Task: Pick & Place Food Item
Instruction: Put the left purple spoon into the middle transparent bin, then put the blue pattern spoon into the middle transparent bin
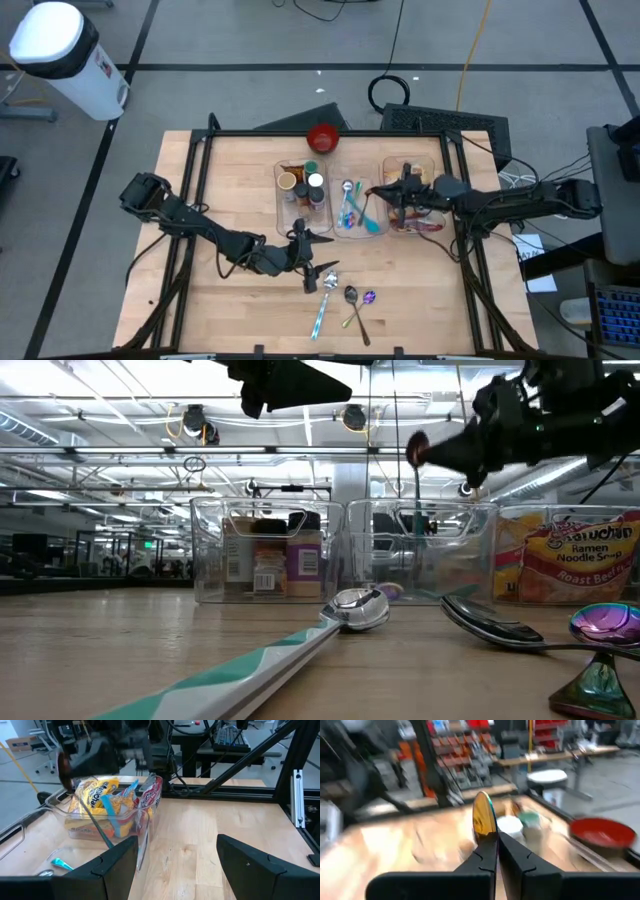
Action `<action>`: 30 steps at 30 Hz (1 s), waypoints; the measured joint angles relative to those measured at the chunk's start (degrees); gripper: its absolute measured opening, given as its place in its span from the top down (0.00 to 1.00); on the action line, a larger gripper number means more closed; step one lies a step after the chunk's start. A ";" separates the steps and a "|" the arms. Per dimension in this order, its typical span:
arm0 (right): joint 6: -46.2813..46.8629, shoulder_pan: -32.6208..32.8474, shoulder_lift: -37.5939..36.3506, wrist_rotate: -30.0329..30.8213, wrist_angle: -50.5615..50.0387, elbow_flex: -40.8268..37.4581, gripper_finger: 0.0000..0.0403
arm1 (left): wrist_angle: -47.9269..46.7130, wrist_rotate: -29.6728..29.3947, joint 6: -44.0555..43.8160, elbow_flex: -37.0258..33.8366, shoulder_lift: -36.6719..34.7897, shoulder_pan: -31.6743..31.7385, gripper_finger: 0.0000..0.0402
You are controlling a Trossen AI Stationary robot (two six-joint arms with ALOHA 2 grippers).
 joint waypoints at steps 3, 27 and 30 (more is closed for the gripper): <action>-1.99 -0.02 0.32 2.50 -4.46 0.00 1.00 | -0.02 0.00 0.01 0.00 0.00 0.00 0.33; -6.28 -0.11 7.75 1.43 -2.44 0.00 0.80 | -0.02 0.00 0.04 0.00 0.00 0.00 0.33; -6.24 -0.11 7.75 3.84 -2.08 0.00 0.69 | -0.02 0.00 0.04 0.00 0.00 0.00 0.33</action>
